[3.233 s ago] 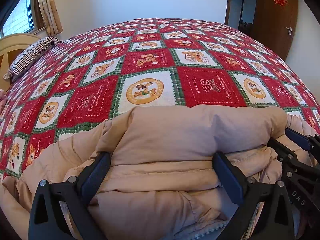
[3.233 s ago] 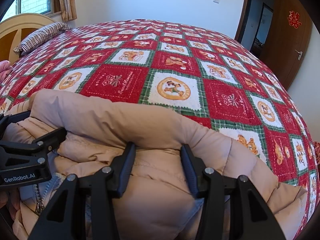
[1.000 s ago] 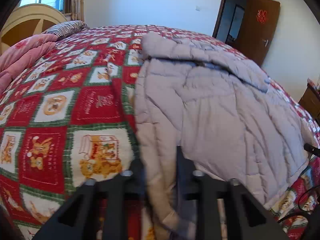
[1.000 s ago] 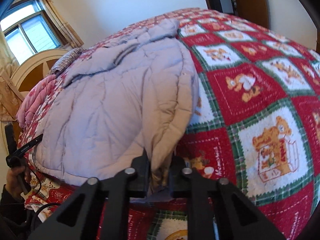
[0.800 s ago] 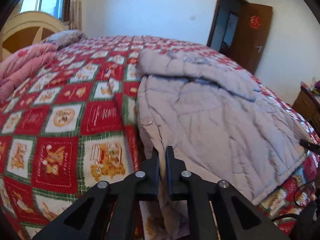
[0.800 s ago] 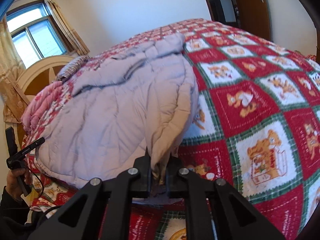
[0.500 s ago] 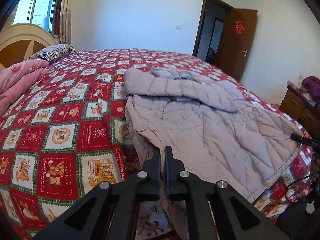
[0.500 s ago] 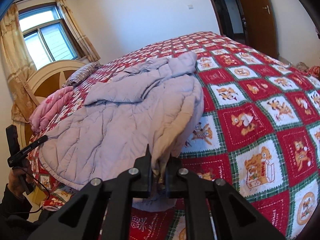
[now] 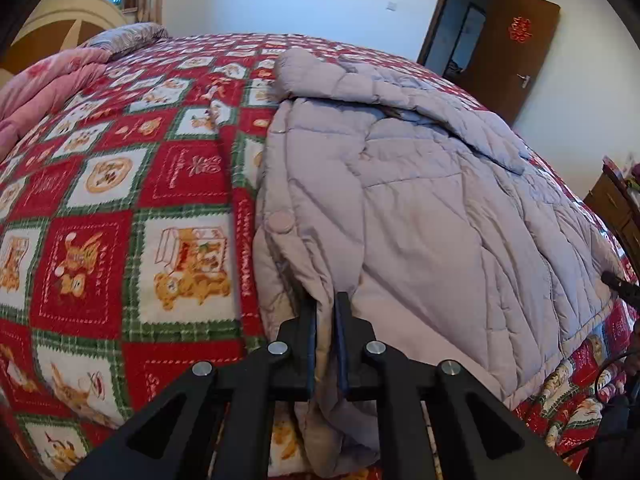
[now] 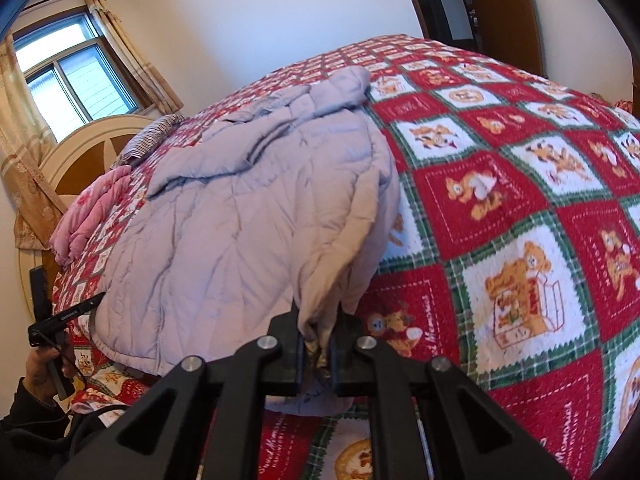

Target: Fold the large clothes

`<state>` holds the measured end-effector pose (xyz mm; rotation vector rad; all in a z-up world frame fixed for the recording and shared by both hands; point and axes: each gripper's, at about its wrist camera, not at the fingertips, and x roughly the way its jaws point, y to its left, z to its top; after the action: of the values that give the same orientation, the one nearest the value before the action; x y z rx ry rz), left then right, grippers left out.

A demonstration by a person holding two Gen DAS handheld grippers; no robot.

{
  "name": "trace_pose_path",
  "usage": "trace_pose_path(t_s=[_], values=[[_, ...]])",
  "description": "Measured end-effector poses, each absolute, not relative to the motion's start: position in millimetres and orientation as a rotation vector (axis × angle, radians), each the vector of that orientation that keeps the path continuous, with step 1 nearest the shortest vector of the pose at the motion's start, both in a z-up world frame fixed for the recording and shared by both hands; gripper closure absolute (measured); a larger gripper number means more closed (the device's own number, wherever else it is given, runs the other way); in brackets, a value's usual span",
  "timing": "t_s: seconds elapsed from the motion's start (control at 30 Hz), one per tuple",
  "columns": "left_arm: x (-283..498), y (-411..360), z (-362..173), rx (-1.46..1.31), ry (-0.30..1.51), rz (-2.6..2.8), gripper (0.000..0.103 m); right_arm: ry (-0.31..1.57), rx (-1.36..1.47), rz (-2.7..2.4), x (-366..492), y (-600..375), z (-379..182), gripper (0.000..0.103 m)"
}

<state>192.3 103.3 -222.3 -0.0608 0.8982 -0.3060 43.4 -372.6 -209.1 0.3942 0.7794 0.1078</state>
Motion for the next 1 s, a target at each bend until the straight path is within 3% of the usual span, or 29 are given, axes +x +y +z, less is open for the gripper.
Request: trace_pose_path(t_s=[0.2,0.27,0.3,0.33,0.37,0.6,0.67,0.73,0.9,1.0], values=[[181,106,-213,-0.033,0.878,-0.261,0.093,0.779,0.395,0.106,41,-375,-211,0.092],[176,109,-205,-0.048,0.852,-0.256,0.065,0.778,0.392,0.105,41,-374,-212,0.091],[172,111,-200,-0.061,0.829,-0.237,0.033,0.779,0.391,0.105,41,-373,-212,0.091],[170,113,-196,-0.067,0.806,-0.217,0.015,0.78,0.392,0.104,41,-373,-213,0.091],[167,115,-190,-0.072,0.775,-0.201,0.014,0.78,0.393,0.104,41,-373,-213,0.091],[172,110,-208,-0.071,0.863,-0.23,0.015,0.783,0.399,0.103,41,-373,-215,0.091],[171,104,-213,-0.07,0.879,-0.257,0.019,0.786,0.404,0.103,42,-373,-216,0.091],[170,100,-218,-0.074,0.895,-0.279,0.041,0.787,0.411,0.102,42,-374,-216,0.091],[168,90,-226,-0.051,0.924,-0.295,0.061,0.788,0.414,0.1,42,-373,-217,0.091],[167,94,-224,-0.05,0.913,-0.309,0.091,0.785,0.416,0.103,42,-372,-217,0.091]])
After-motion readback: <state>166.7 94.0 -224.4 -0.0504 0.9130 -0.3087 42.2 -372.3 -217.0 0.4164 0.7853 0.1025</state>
